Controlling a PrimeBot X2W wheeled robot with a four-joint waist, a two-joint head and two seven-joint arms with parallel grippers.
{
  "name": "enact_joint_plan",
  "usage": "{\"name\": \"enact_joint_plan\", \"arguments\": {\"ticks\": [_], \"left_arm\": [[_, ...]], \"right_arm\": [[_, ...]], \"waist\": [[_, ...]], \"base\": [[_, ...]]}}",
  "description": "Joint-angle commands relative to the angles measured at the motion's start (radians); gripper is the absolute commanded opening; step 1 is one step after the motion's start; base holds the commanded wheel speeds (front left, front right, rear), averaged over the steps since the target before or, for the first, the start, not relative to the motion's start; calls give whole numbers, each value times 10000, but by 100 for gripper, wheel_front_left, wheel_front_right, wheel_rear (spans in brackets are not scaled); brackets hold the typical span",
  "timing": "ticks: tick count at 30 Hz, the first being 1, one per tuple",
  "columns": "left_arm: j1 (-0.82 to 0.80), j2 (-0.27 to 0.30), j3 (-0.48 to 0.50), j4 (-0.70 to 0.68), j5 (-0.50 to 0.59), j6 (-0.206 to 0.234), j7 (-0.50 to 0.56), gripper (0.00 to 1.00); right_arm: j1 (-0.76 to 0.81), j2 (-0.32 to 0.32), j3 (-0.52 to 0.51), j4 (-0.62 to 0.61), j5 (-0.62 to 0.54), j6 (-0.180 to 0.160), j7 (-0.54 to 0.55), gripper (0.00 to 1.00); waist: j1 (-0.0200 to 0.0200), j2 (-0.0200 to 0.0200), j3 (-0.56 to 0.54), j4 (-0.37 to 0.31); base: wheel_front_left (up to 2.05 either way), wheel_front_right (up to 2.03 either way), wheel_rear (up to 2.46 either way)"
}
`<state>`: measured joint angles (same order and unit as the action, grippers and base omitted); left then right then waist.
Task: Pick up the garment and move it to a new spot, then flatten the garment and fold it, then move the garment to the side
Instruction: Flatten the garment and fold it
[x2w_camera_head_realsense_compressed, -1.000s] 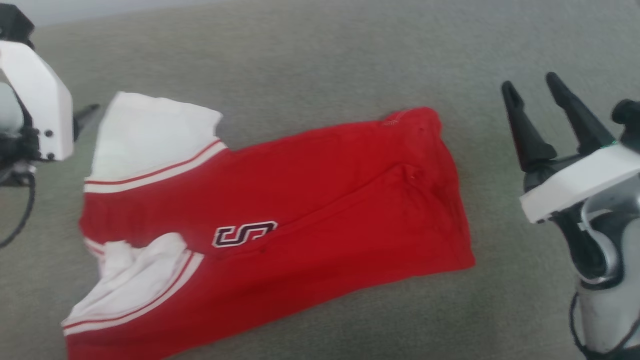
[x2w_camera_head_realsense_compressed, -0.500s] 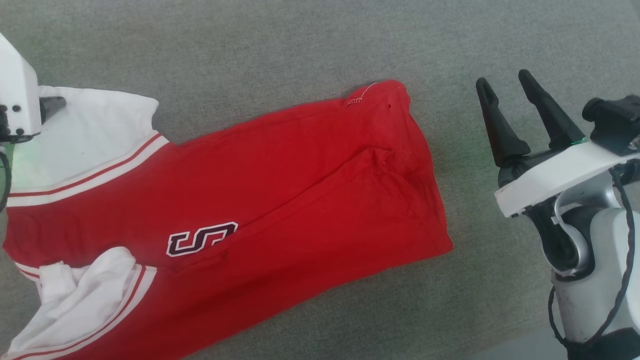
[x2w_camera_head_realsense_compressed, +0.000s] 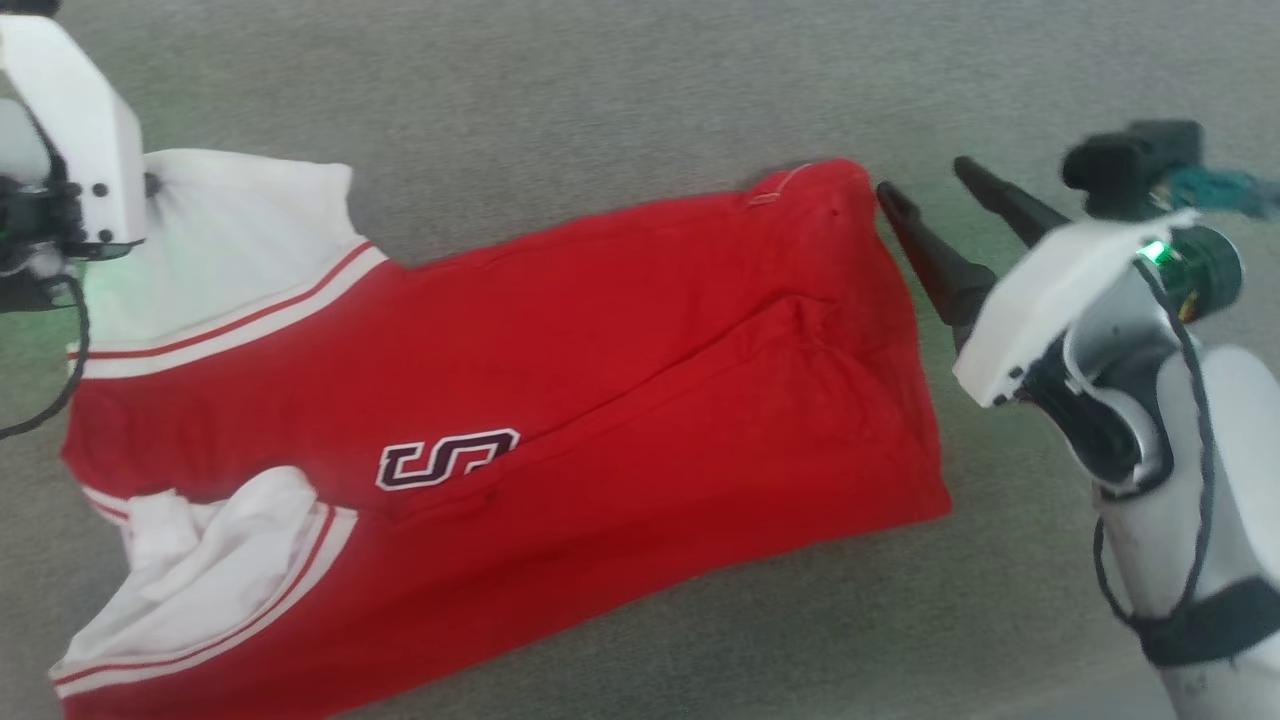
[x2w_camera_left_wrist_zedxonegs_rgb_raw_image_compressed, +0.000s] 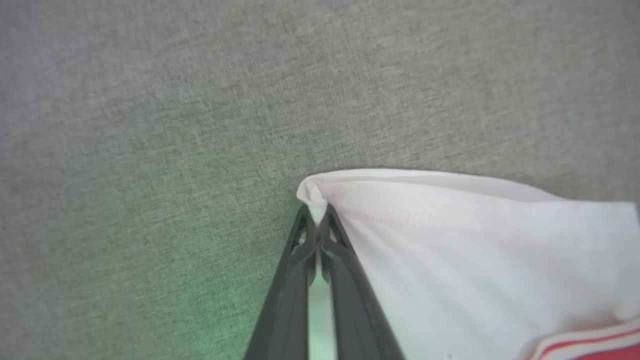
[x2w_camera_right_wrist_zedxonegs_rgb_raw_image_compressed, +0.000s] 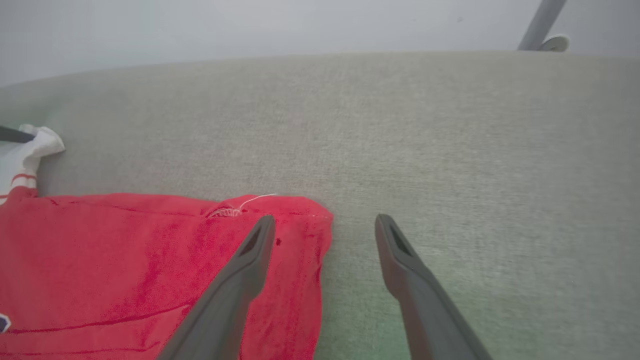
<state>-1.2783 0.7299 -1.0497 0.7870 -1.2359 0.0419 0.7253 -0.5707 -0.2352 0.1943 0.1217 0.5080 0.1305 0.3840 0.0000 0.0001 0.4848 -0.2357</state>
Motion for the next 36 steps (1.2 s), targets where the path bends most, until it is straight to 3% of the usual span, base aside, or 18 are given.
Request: {"name": "enact_joint_plan", "arguments": {"ticks": [1, 15, 16, 17, 26, 36], "left_arm": [[484, -192, -323, 218, 65, -64, 168, 0], [-60, -1392, -312, 1157, 223, -642, -489, 0], [-77, -1474, -322, 1213, 236, -688, -526, 0], [-106, -1544, -320, 1263, 251, -740, -597, 0], [-600, -1954, -115, 1628, 106, -1030, -866, 0], [-870, -1928, -208, 929, 210, -1109, -647, 0]], "right_arm": [[-261, -116, 103, 227, 54, 4, 297, 100], [-2690, -195, 1502, 3959, 468, 4, 4508, 100], [-2761, -174, 1616, 4146, 518, 4, 4802, 73], [-2833, -206, 1719, 4222, 505, 4, 4981, 2], [-3081, -667, 1709, 3871, 549, 4, 4943, 0], [-2286, -1370, 1227, 2834, 717, 4, 4665, 0]], "waist": [[0, -1, -6, 169], [0, -1, 68, 1059], [0, -1, 51, 1112], [0, -1, 38, 1162], [0, -1, -384, 1644], [0, -1, -1154, 2245]], "base": [[0, 0, 0], [0, 0, 0], [0, 0, 0], [0, 0, 0], [0, 0, 0], [0, 0, 0]]}}
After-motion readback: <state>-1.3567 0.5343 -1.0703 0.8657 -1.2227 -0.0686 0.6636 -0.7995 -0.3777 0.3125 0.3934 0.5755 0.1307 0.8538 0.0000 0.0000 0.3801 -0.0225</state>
